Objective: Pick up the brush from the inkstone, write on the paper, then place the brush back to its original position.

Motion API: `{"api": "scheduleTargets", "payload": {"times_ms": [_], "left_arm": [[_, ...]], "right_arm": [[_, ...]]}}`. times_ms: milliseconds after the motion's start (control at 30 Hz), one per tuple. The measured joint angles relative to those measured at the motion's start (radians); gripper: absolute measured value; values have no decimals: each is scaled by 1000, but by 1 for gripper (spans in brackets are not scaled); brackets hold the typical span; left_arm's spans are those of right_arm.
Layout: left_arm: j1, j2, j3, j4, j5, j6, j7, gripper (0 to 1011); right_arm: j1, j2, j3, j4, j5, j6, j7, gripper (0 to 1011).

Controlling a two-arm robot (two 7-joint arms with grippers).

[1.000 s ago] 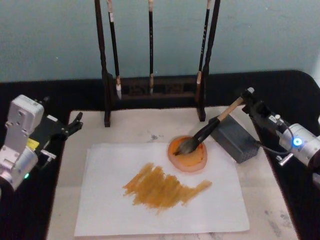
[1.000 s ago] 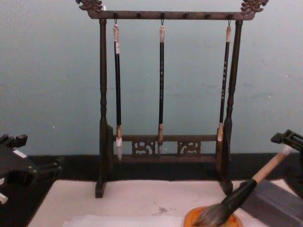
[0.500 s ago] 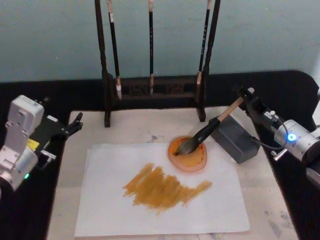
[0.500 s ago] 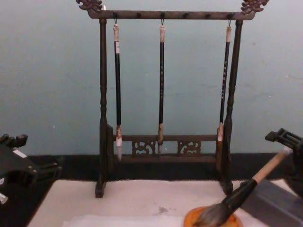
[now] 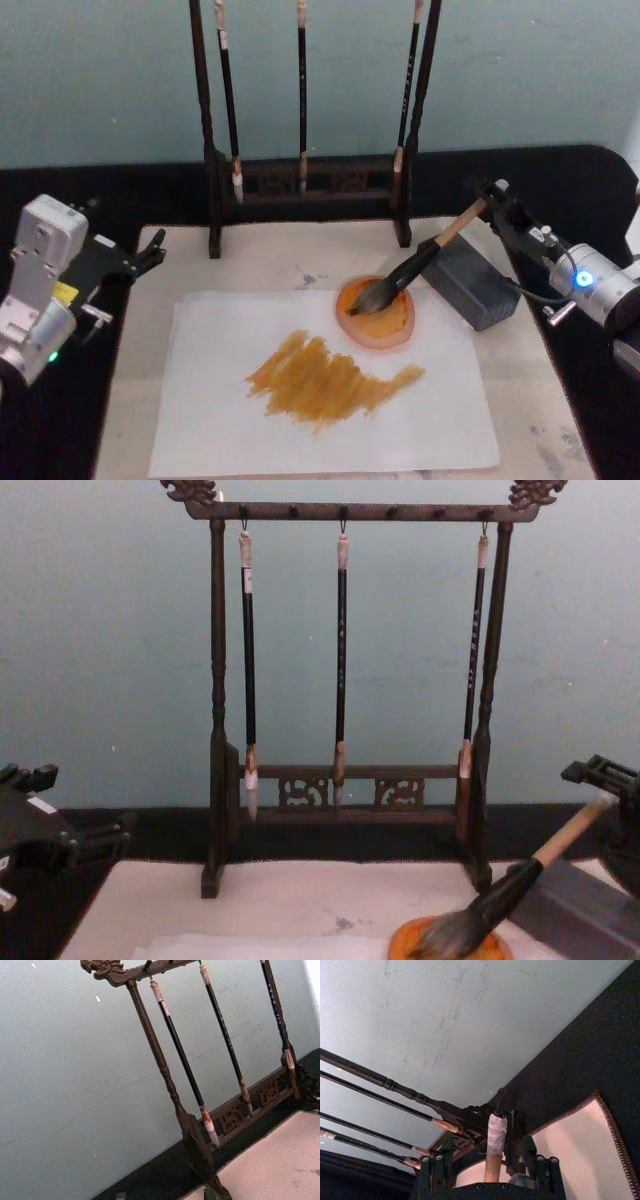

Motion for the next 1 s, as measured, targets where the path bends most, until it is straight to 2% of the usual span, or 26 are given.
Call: {"api": "scheduleTargets", "payload": {"times_ms": [100, 200, 267, 300, 367, 400, 700, 733, 1000], "left_arm": [[0, 0, 0, 0, 0, 0, 0, 1010], [0, 0, 0, 0, 0, 0, 0, 1010], [0, 0, 0, 0, 0, 0, 0, 1009], [0, 0, 0, 0, 0, 0, 0, 1009], [0, 0, 0, 0, 0, 0, 0, 1010], [0, 0, 0, 0, 0, 0, 0, 1010], [0, 0, 0, 0, 0, 0, 0, 1010], [0, 0, 0, 0, 0, 0, 0, 1010], [0, 0, 0, 0, 0, 0, 0, 1010]], "right_arm": [[0, 0, 0, -1, 0, 0, -1, 826], [-1, 1, 1, -1, 0, 1, -1, 714], [-1, 1, 1, -2, 0, 1, -1, 674], [-1, 1, 1, -2, 0, 2, -2, 618], [-1, 1, 1, -2, -1, 2, -2, 596], [-1, 1, 1, -2, -1, 2, -2, 534], [-2, 1, 2, -3, -1, 3, -3, 248], [-2, 1, 2, -3, -1, 3, -3, 188], [-3, 1, 2, -4, -1, 3, -3, 160]]}}
